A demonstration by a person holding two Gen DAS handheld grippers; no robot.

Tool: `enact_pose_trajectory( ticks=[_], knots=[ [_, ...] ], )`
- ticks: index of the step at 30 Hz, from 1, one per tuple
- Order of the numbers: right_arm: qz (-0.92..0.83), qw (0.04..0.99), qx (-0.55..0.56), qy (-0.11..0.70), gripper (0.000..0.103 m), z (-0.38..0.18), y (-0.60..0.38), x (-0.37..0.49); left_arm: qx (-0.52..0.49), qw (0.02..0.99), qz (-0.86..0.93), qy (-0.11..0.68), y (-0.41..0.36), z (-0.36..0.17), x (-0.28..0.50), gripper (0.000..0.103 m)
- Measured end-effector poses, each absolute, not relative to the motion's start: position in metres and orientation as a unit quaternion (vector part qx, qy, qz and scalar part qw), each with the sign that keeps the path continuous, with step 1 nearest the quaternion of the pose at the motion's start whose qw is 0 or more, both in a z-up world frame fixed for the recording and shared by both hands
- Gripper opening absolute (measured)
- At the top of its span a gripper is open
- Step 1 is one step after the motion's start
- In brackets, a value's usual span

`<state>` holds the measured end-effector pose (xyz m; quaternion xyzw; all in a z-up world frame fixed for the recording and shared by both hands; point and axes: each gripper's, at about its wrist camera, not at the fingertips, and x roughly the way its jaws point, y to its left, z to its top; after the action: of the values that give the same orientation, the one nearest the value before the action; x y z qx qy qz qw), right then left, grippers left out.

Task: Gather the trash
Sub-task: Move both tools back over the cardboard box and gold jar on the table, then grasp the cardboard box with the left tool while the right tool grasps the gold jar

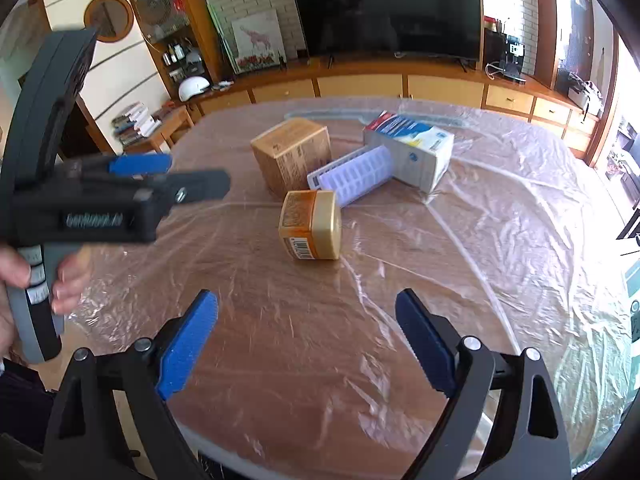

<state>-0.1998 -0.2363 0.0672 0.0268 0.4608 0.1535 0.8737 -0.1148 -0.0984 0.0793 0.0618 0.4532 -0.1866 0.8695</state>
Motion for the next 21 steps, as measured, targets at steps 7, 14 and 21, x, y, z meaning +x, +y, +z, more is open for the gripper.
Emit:
enact_pose_trajectory(
  ticks=[7,14,21],
  knots=[
    [0.147,0.871,0.022,0.468,0.082,0.053,-0.219,-0.183,0.095,0.862,-0.202,0.455,-0.11,0.068,-0.086,0.089],
    [0.128,0.88,0.018,0.456,0.08,0.046,-0.216,-0.167,0.1,0.856,-0.217,0.458,-0.116,0.059,-0.067,0.089],
    [0.137,0.869,0.037,0.474,0.073,0.038,-0.215,-0.155,0.111,0.852,-0.227,0.458,-0.122,0.053,-0.058,0.088]
  ],
)
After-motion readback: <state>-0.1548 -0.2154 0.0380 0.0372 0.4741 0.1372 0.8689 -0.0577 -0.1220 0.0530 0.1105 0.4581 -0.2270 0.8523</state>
